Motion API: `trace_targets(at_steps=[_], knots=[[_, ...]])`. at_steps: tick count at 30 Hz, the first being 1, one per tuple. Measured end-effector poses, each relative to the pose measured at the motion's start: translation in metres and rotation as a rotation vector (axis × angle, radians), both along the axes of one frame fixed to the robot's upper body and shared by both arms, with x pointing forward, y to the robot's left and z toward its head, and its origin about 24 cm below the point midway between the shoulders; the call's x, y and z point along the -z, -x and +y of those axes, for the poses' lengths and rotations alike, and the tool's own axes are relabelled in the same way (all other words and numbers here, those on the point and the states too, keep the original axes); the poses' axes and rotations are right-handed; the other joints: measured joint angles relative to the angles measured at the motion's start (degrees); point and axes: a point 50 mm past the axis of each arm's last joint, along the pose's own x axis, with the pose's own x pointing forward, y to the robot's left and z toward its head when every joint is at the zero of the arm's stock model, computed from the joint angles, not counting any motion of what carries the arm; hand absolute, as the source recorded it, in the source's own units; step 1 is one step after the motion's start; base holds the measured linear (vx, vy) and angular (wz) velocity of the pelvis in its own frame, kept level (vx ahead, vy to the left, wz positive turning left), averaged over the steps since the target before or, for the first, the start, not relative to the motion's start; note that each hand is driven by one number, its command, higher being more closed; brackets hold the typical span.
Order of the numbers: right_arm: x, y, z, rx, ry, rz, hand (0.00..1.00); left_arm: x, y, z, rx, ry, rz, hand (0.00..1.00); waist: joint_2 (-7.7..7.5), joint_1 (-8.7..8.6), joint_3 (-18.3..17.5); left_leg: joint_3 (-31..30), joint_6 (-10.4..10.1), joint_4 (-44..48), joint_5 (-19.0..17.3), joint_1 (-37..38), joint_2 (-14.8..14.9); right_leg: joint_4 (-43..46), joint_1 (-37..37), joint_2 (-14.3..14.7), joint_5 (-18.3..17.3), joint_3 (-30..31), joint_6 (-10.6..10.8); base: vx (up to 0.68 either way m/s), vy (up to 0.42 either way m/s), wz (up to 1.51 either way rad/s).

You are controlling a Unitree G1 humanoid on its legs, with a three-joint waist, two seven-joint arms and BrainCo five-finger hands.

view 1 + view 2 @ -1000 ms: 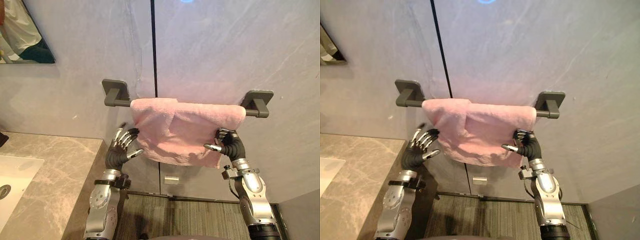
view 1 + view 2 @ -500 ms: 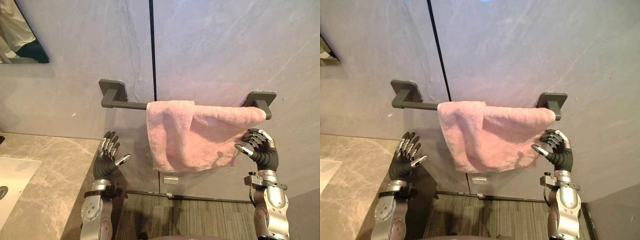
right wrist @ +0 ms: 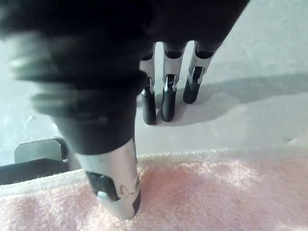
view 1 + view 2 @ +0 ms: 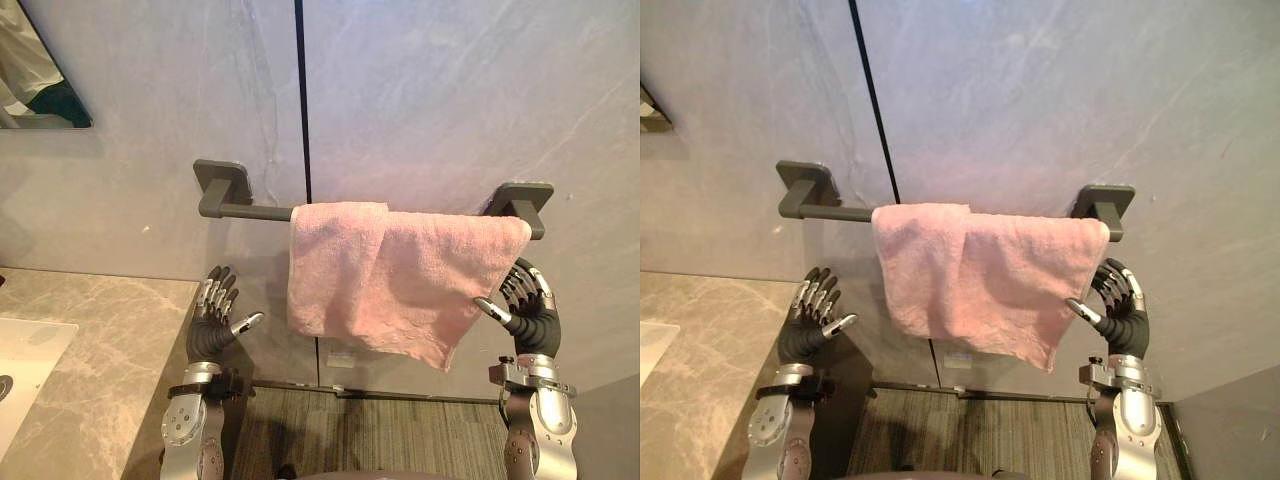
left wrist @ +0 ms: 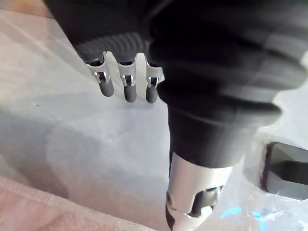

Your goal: Organize washtable

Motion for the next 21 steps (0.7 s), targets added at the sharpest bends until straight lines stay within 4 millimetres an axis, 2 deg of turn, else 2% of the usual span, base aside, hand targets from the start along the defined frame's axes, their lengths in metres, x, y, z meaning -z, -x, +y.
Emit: trace_targets(at_steps=[8,12,16,21], knots=[[0.024,0.032,-0.002,0.034,0.070,0.174,0.00,0.020,0.021,0.003,-0.032,-0.037,0.120,0.00,0.64,0.18,-0.1,2.5,0.2,0.0,-1.0,0.9,0.3,1.1,-0.1,-0.2,-0.4,1.3,0.3,-0.02,-0.003,-0.11],[0.037,0.047,-0.003,0.041,0.101,0.275,0.00,0.033,0.028,0.002,-0.033,-0.044,0.186,0.00,0.89,0.19,-0.7,3.1,0.0,0.0,-1.5,1.5,0.3,2.8,-0.3,-0.8,-1.7,1.3,0.4,0.00,-0.001,-0.02],[0.054,0.052,-0.002,0.027,0.092,0.356,0.00,0.043,0.035,0.002,-0.027,-0.072,0.240,0.00,0.85,0.32,-1.1,3.5,-0.1,0.0,-1.9,1.7,0.5,3.1,-0.3,-0.8,-2.2,1.4,0.5,0.03,-0.014,-0.03],[0.080,0.054,0.013,-0.063,0.082,0.476,0.00,0.063,0.042,0.000,-0.019,-0.096,0.344,0.00,0.72,1.18,-1.3,4.1,-0.4,1.5,-3.3,1.4,0.6,3.2,-0.3,-0.9,-2.6,1.6,0.5,0.04,-0.014,-0.05]])
